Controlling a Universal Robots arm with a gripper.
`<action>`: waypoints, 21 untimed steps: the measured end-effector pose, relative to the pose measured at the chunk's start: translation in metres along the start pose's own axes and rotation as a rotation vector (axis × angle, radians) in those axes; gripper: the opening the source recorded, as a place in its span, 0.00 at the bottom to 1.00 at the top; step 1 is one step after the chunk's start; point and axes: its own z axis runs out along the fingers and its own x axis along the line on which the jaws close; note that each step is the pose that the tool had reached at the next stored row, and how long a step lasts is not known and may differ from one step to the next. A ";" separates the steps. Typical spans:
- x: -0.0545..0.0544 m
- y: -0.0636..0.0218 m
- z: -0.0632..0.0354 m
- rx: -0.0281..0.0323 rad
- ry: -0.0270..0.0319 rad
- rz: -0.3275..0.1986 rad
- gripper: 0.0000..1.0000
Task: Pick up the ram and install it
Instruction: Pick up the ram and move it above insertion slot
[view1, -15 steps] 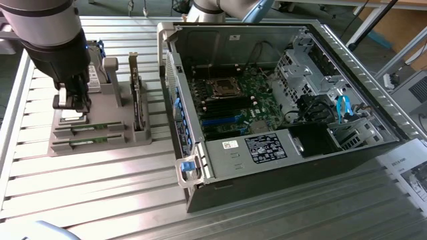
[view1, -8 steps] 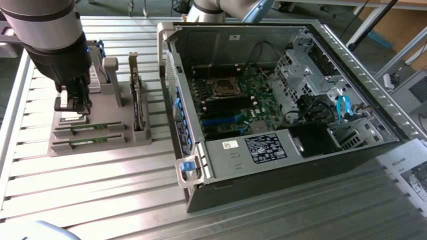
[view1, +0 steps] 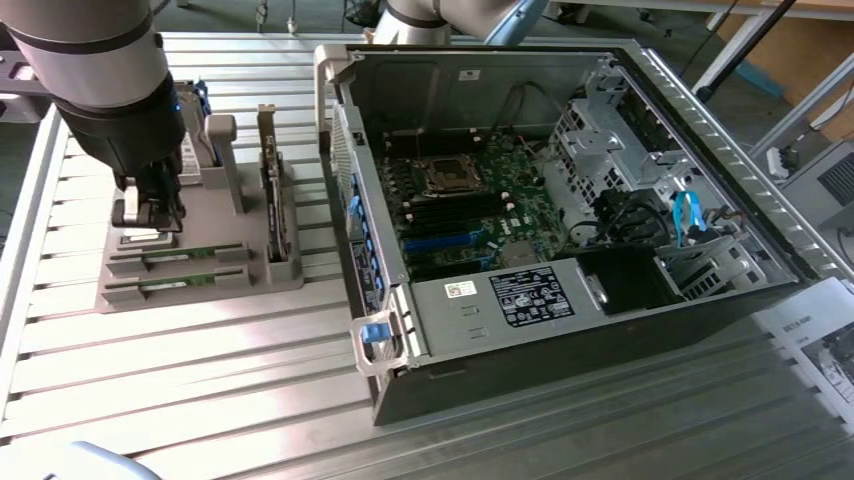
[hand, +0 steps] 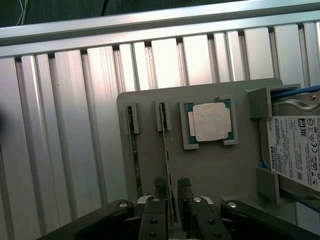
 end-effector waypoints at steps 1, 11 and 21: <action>0.000 0.0000 0.0007 -0.0001 0.0001 0.000 0.24; 0.000 -0.0003 0.0084 0.0000 0.0000 0.000 0.24; 0.001 -0.0005 0.0155 0.0000 0.0000 0.000 0.24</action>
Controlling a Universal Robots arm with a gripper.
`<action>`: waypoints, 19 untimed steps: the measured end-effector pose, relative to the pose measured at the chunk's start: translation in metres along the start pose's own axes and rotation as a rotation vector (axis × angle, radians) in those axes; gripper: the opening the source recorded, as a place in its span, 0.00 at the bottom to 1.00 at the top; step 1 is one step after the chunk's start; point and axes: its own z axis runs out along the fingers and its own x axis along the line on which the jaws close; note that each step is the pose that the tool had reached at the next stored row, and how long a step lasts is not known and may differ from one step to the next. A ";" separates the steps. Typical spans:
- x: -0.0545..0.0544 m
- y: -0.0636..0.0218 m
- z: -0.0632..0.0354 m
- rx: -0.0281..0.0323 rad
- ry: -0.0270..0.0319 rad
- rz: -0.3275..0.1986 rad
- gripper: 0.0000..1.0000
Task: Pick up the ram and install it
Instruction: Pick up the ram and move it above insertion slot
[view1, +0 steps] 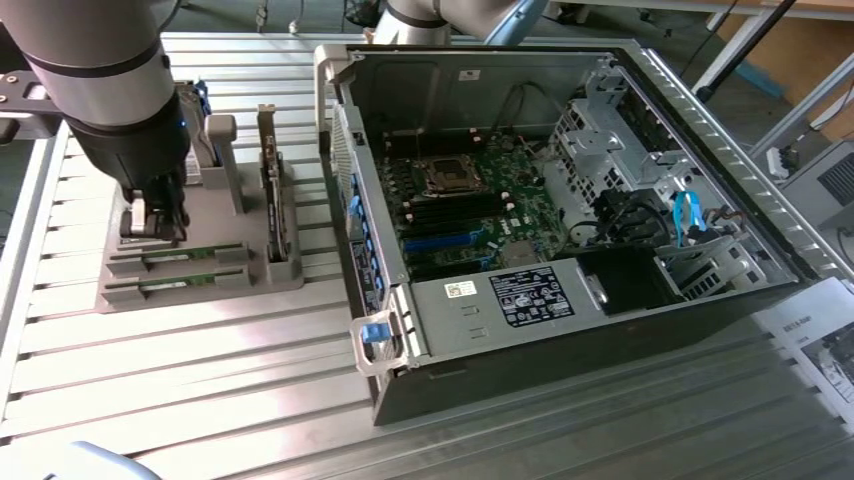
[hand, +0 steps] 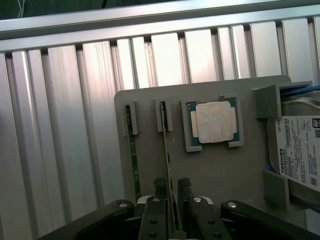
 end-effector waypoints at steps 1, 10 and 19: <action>0.000 0.0000 0.0008 0.0000 0.0000 0.000 0.24; 0.000 -0.0001 0.0056 -0.0002 0.0003 0.000 0.24; 0.003 -0.0005 0.0057 0.0000 0.0000 0.000 0.24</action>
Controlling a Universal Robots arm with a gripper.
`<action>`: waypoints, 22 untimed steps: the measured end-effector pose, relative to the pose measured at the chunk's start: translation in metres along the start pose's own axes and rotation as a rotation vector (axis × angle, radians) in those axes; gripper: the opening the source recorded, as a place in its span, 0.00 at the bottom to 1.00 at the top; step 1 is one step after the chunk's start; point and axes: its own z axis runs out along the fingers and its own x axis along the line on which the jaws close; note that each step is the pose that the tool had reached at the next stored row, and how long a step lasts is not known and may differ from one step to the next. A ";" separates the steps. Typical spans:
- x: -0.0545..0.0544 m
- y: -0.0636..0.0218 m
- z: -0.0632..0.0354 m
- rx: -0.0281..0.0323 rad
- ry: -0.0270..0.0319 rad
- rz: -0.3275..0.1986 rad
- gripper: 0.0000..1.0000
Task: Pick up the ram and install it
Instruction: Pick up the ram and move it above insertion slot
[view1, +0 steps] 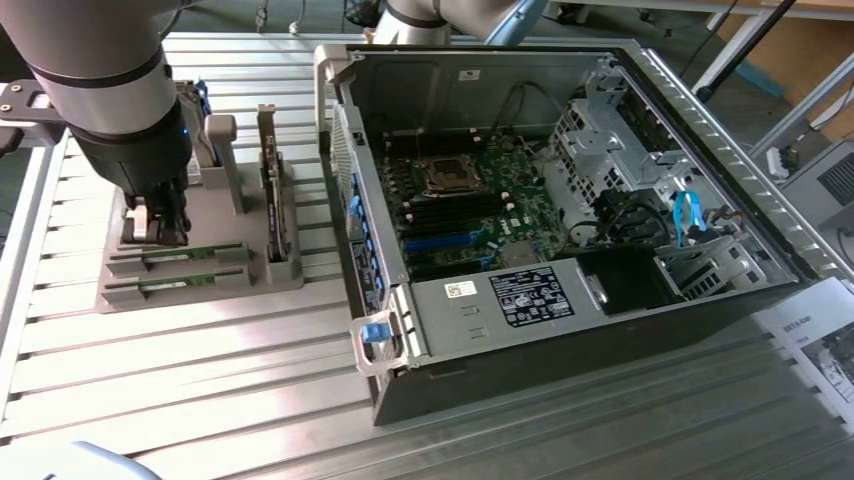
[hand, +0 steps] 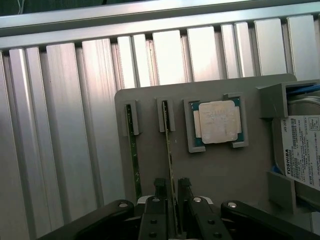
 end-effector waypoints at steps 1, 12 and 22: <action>0.000 -0.0001 0.0000 0.0000 0.0000 0.000 0.24; 0.008 -0.0010 -0.0004 0.0000 0.0000 0.000 0.24; 0.017 -0.0022 -0.0007 0.0000 0.0000 0.000 0.24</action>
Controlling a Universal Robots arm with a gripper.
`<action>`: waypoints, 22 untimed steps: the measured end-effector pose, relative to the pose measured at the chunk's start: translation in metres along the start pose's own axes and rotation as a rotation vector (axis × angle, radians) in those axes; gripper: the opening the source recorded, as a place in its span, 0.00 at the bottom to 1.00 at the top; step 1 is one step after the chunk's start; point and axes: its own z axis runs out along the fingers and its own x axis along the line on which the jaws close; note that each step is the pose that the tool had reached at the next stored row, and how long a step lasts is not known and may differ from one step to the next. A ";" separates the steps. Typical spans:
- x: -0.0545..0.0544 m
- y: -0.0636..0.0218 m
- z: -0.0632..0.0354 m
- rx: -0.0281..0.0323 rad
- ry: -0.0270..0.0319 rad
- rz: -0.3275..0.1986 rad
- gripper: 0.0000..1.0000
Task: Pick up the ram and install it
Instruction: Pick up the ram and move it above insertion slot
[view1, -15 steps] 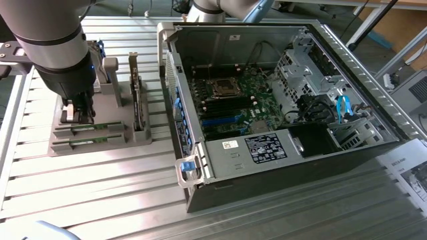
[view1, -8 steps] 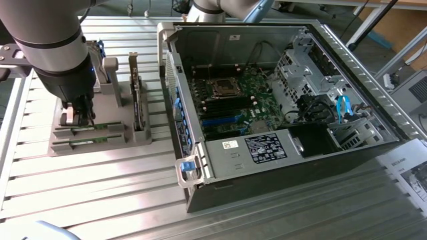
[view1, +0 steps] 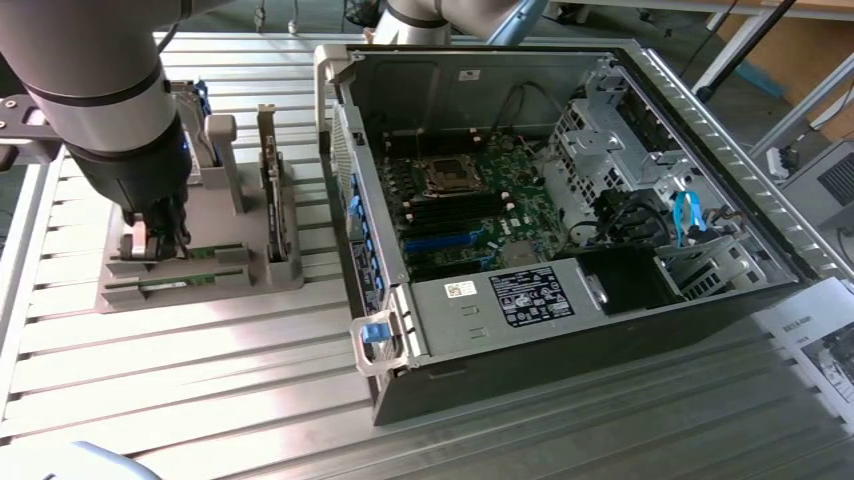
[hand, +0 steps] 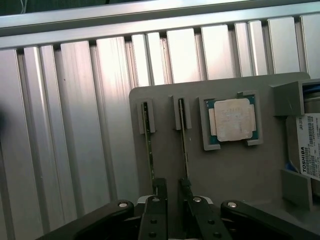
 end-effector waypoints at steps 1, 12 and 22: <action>0.001 -0.0001 -0.0001 0.0000 0.0000 0.000 0.24; 0.006 -0.0007 -0.0003 0.0000 0.0001 0.000 0.24; 0.006 -0.0007 -0.0002 -0.0027 0.0022 -0.068 0.24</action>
